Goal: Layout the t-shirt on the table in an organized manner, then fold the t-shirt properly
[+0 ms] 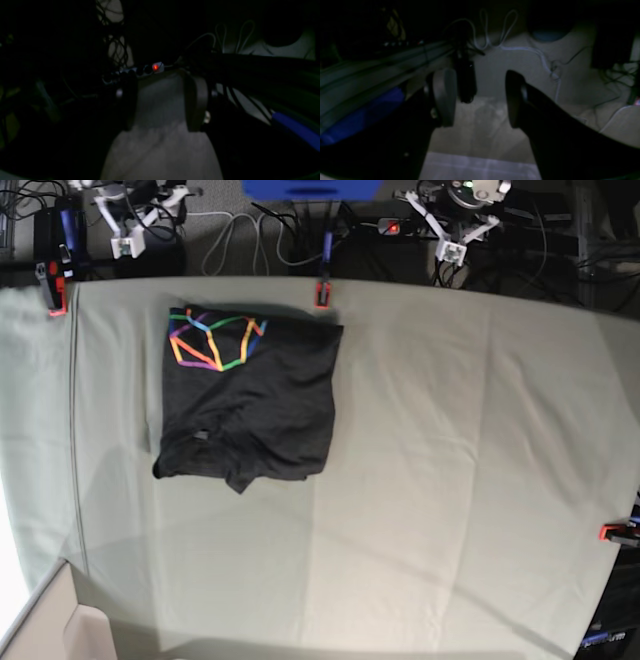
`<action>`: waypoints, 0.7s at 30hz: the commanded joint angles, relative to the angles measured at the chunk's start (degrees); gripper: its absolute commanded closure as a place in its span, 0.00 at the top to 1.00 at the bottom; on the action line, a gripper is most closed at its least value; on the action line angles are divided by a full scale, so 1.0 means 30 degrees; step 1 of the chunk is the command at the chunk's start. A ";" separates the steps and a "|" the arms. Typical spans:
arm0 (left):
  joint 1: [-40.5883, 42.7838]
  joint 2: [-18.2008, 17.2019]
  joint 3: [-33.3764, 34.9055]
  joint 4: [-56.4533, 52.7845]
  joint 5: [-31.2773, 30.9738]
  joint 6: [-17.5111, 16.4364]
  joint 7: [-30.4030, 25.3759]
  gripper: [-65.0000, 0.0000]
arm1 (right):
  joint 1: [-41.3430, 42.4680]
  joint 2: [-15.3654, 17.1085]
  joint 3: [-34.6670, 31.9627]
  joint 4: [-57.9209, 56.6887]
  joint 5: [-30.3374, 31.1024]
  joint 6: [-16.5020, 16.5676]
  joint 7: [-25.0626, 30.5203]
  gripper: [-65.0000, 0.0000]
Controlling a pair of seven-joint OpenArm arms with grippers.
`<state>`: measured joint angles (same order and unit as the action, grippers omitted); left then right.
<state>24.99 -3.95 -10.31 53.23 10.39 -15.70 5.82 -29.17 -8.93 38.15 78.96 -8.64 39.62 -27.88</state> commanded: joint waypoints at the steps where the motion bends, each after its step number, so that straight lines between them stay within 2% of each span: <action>1: -0.0170 -0.0048 -0.0008 -0.0235 -0.0080 -0.0025 -0.0286 0.45 | -0.0080 0.0090 0.0074 -0.0019 0.0200 0.0128 0.0165 0.44; 4: -0.1137 -0.0048 -0.0008 -0.1788 -0.0080 -0.0025 -0.0315 0.45 | 0.0536 0.0148 0.0074 -0.1015 0.0142 0.0128 0.0194 0.44; 10: -0.4419 0.0070 -0.0008 -0.7063 -0.0080 -0.0084 -0.0345 0.45 | 0.2616 0.1174 -0.0102 -0.5587 -0.0972 0.0128 0.0604 0.44; 17: -0.7613 0.0128 -0.0008 -1.2103 0.0096 -0.0084 -0.0374 0.45 | 0.4668 0.1526 0.0016 -1.0539 -0.3697 0.0128 0.3740 0.44; 21: -0.8610 0.0128 -0.0008 -1.3598 0.0125 0.0004 -0.0374 0.45 | 0.5166 0.1789 -0.0102 -1.3177 -0.4371 0.0128 0.6787 0.44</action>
<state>-0.89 -3.46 -10.31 12.40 10.83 -15.64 4.91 -13.69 -3.77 37.76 39.00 -22.13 39.16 -7.62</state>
